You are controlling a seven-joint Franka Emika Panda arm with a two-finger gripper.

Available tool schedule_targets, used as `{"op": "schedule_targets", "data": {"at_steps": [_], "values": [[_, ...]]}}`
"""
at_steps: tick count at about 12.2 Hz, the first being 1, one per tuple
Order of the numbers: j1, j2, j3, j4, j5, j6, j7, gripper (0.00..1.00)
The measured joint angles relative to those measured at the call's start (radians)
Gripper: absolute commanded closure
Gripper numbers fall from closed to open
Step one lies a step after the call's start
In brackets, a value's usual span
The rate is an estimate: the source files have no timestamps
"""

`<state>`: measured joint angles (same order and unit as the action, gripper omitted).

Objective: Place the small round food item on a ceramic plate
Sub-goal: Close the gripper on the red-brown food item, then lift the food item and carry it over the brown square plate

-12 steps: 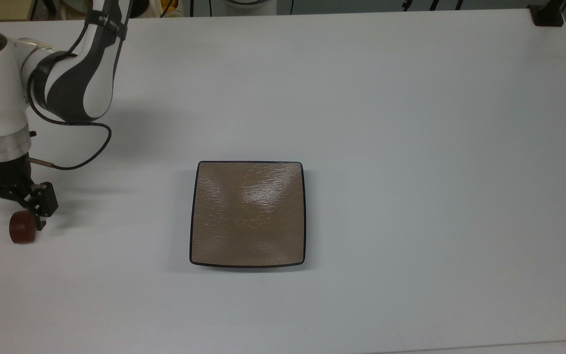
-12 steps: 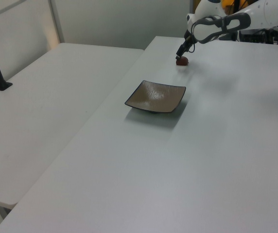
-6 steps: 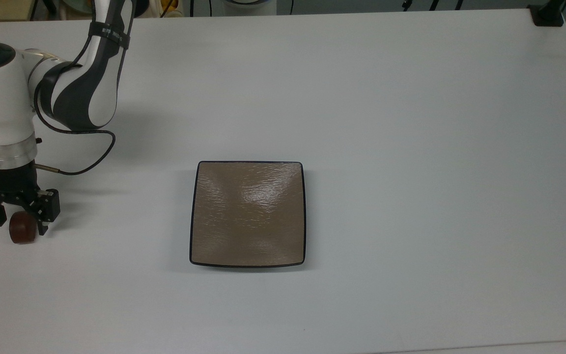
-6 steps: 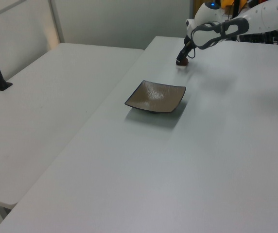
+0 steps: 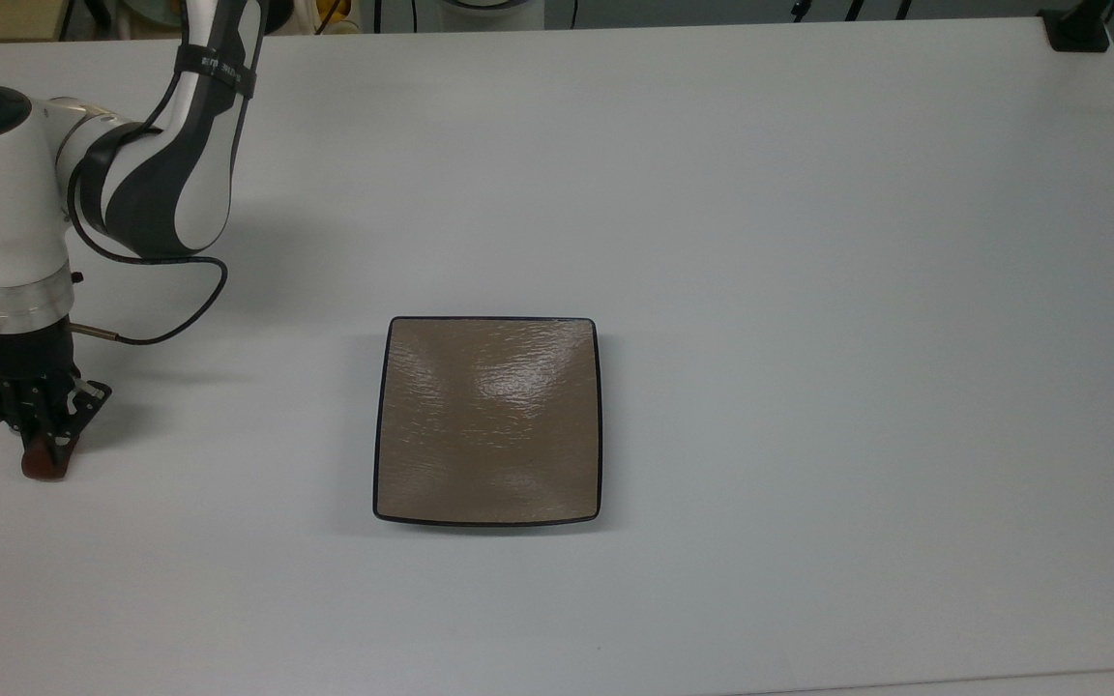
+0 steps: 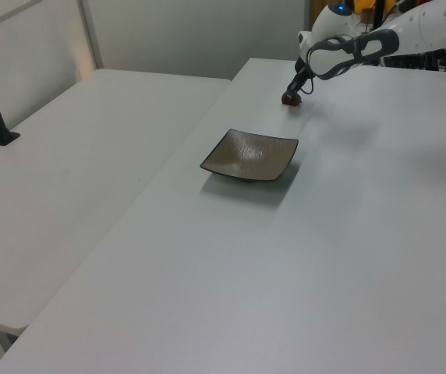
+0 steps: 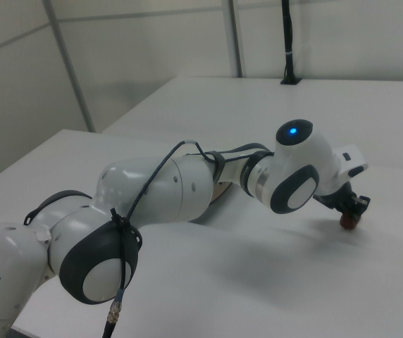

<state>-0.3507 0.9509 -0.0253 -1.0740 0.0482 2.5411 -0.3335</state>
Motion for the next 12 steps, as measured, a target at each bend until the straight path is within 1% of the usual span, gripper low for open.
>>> {"op": "schedule_targets", "data": {"at_steps": [5, 7, 9, 10, 12], "values": [[0.001, 0.0, 0.0, 0.001, 0.0, 0.0, 0.0, 0.95], [0.003, -0.016, 0.0, 0.002, 0.0, 0.0, 0.0, 0.95], [0.014, -0.058, 0.001, 0.0, 0.0, 0.0, -0.001, 0.95], [0.028, -0.093, 0.001, -0.005, 0.0, -0.013, -0.001, 0.95], [0.056, -0.183, 0.002, -0.03, 0.0, -0.089, -0.001, 0.95]]}}
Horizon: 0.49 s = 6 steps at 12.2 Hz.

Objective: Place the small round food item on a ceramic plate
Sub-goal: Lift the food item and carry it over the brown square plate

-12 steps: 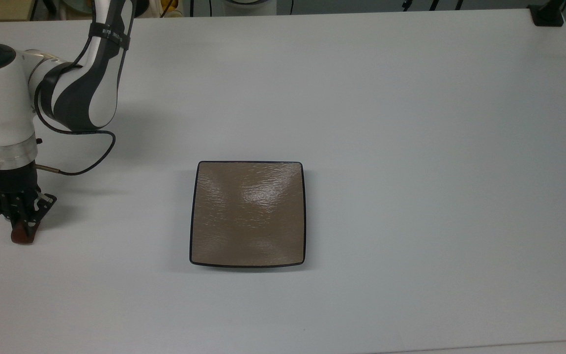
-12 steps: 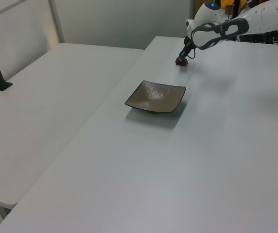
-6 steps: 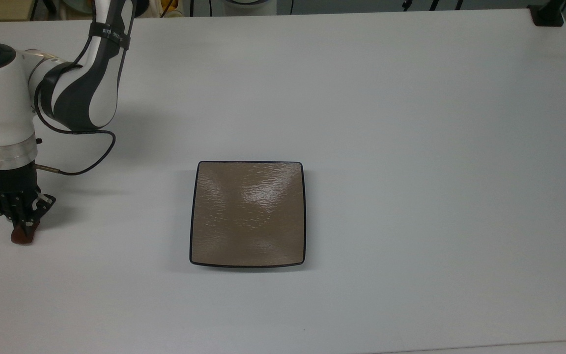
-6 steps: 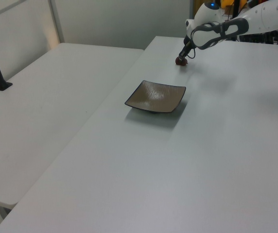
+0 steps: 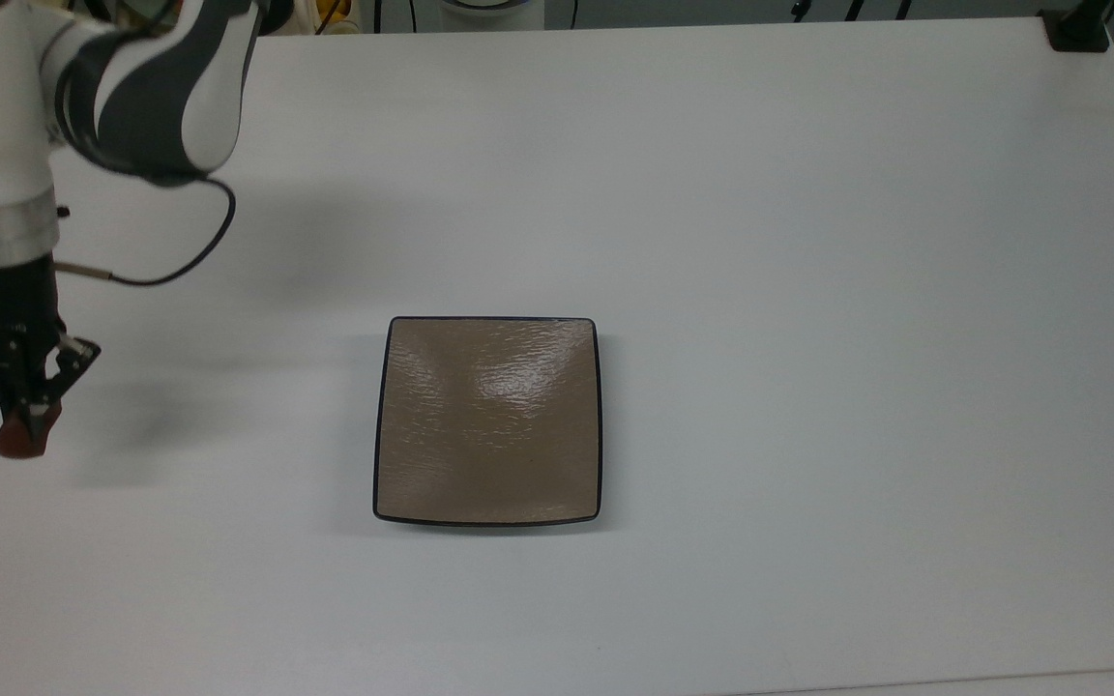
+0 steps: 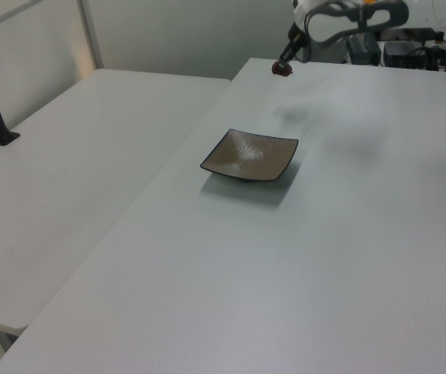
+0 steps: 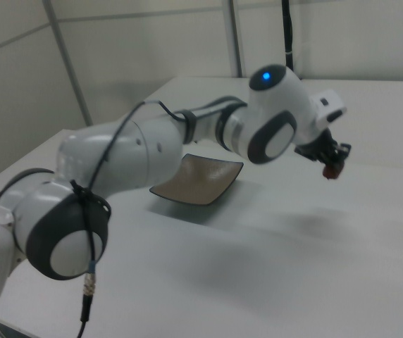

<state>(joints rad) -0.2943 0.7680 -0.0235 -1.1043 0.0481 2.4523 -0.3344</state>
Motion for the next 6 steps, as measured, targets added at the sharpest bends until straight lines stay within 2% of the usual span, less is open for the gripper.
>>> {"op": "schedule_targets", "data": {"at_steps": [2, 5, 6], "values": [[0.016, -0.079, 0.001, -0.029, 0.0, -0.079, 0.0, 0.95], [0.067, -0.27, 0.002, -0.105, 0.0, -0.322, 0.0, 0.94], [0.082, -0.312, 0.003, -0.131, 0.0, -0.357, 0.0, 0.94]]}}
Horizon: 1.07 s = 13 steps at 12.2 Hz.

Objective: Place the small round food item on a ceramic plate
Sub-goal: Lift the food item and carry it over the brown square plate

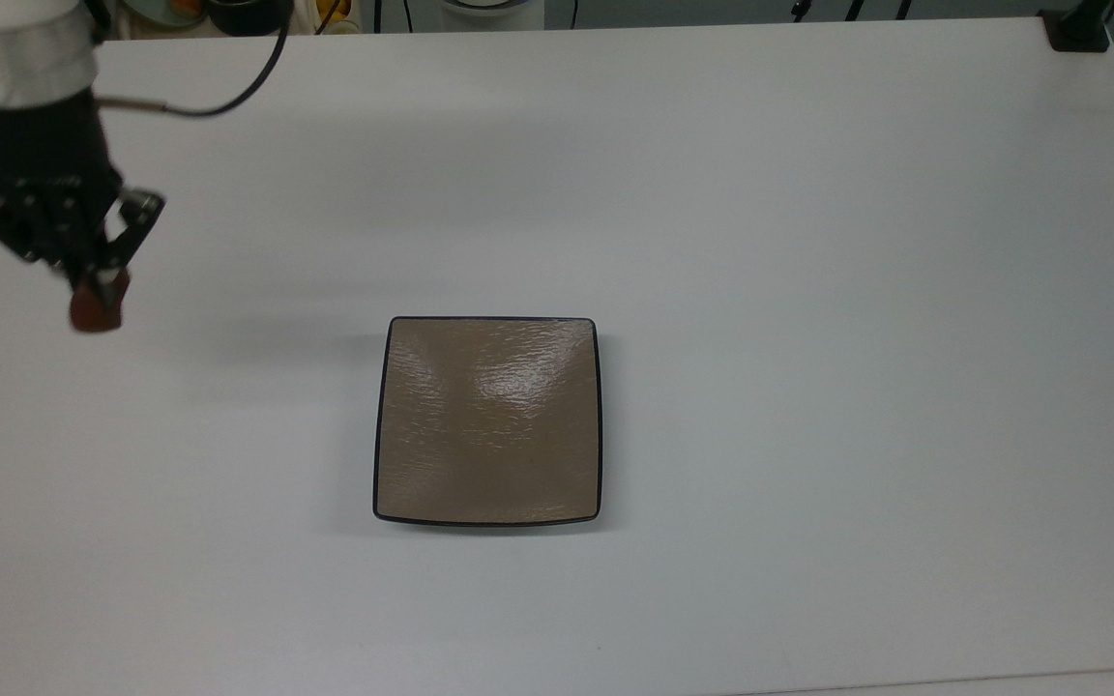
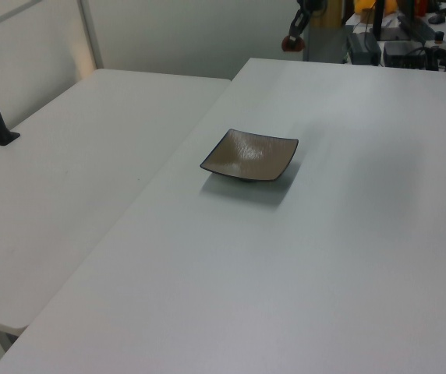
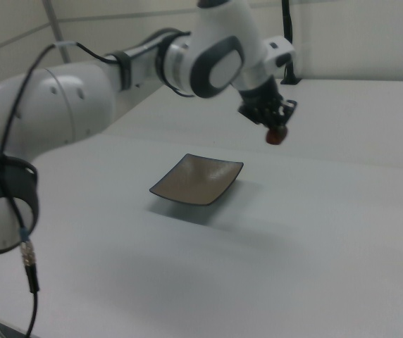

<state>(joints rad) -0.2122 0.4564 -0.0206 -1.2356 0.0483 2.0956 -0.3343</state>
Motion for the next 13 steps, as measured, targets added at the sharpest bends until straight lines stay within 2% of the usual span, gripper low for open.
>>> {"op": "schedule_targets", "data": {"at_steps": [3, 7, 13], "values": [[0.069, -0.123, 0.002, -0.105, 0.0, -0.073, 0.003, 0.94], [0.144, -0.22, 0.004, -0.222, 0.001, -0.084, 0.037, 0.93], [0.27, -0.227, 0.005, -0.294, 0.001, -0.048, 0.137, 0.91]]}}
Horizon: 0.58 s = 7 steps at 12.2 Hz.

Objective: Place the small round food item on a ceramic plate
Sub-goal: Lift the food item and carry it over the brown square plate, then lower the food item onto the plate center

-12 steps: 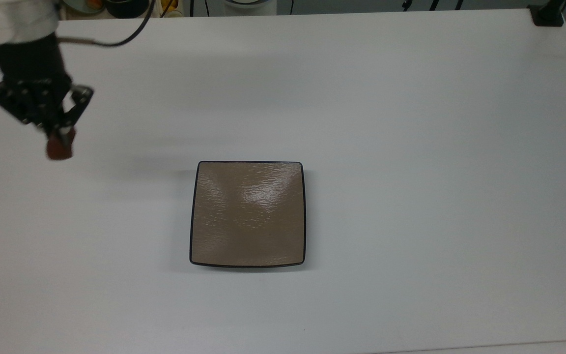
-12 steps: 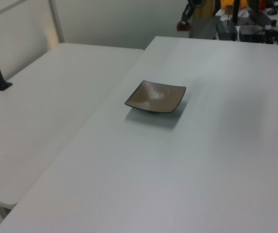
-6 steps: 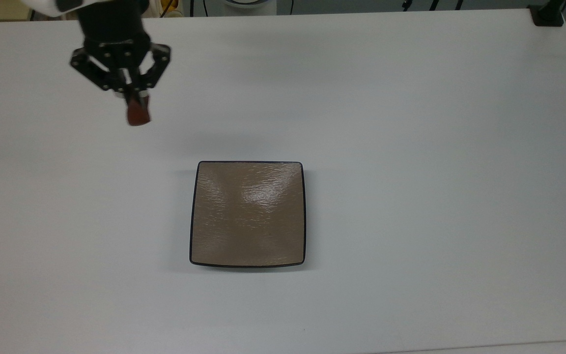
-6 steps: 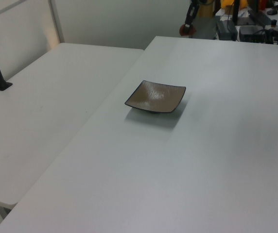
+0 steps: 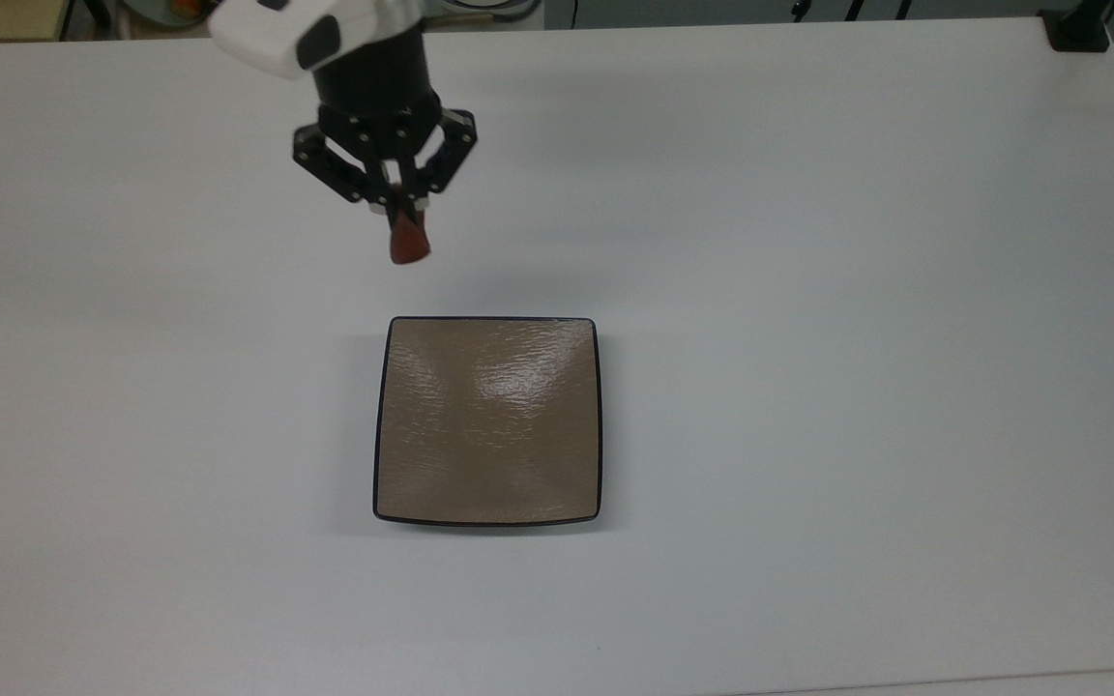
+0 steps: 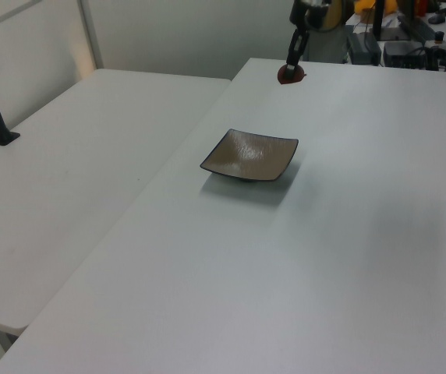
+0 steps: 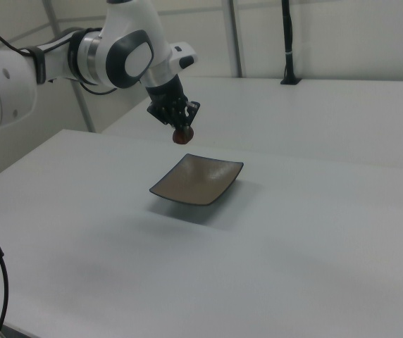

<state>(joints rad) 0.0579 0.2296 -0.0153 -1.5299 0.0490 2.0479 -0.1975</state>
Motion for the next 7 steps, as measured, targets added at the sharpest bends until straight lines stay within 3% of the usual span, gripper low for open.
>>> {"op": "schedule_targets", "data": {"at_steps": [7], "values": [[0.035, 0.154, 0.0, -0.049, 0.0, 0.381, 0.069, 0.91]]}}
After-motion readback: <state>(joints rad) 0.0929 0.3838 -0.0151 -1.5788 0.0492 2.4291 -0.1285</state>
